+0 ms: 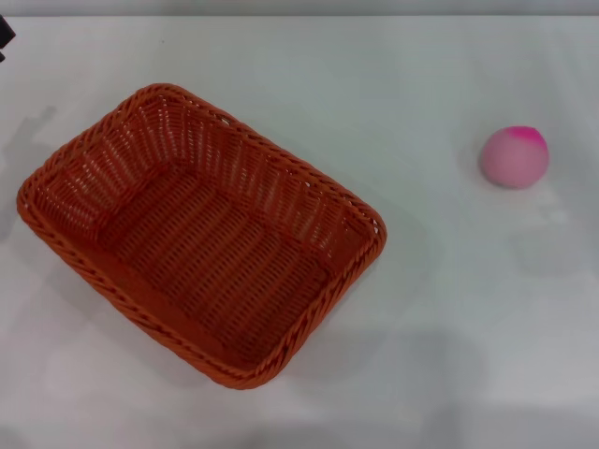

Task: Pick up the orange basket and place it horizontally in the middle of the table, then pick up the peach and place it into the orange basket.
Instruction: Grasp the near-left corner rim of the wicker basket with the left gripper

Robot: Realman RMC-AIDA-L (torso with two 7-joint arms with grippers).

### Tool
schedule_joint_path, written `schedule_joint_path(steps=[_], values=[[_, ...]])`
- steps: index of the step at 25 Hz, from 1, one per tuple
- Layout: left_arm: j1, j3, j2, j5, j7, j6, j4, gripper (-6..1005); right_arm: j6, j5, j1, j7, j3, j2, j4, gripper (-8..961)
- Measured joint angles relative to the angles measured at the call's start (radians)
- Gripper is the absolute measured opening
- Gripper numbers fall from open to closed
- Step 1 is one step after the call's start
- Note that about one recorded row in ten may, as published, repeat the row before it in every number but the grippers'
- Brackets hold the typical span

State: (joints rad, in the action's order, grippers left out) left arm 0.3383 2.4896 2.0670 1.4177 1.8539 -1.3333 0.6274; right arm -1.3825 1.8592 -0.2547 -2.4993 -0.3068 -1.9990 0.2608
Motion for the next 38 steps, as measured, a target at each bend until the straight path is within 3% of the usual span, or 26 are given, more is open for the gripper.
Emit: schedule_joint_path(steps=[15,18,23,25,27,31,33,38], values=[[0.013,0.0,-0.014,0.03,-0.06,0.031,0.01,891,0.015,0.01,-0.005,-0.006,0.01,-0.002,-0.013,856],[0.016,0.0,-0.014,0.106,-0.154,0.05,0.076,891,0.021,0.01,-0.013,-0.007,0.011,-0.003,-0.012,856],[0.037,-0.005,-0.018,0.363,-0.492,0.043,0.319,890,0.026,0.011,-0.026,-0.007,0.004,-0.005,-0.017,856],[0.06,-0.025,-0.033,0.487,-0.648,0.014,0.412,890,0.029,0.011,-0.031,-0.011,0.002,-0.006,-0.024,856],[0.1,-0.045,-0.064,0.594,-0.771,-0.047,0.462,890,0.033,0.011,-0.037,-0.018,0.001,-0.007,-0.031,856],[0.211,-0.053,-0.123,0.766,-0.917,-0.199,0.48,890,0.043,0.005,-0.048,-0.029,-0.001,-0.007,-0.047,857],[0.264,-0.054,-0.137,0.854,-0.949,-0.254,0.48,890,0.044,0.003,-0.052,-0.032,-0.001,-0.007,-0.054,857],[0.346,-0.071,-0.141,1.046,-0.963,-0.314,0.466,891,0.043,0.002,-0.056,-0.032,-0.002,-0.007,-0.07,856]])
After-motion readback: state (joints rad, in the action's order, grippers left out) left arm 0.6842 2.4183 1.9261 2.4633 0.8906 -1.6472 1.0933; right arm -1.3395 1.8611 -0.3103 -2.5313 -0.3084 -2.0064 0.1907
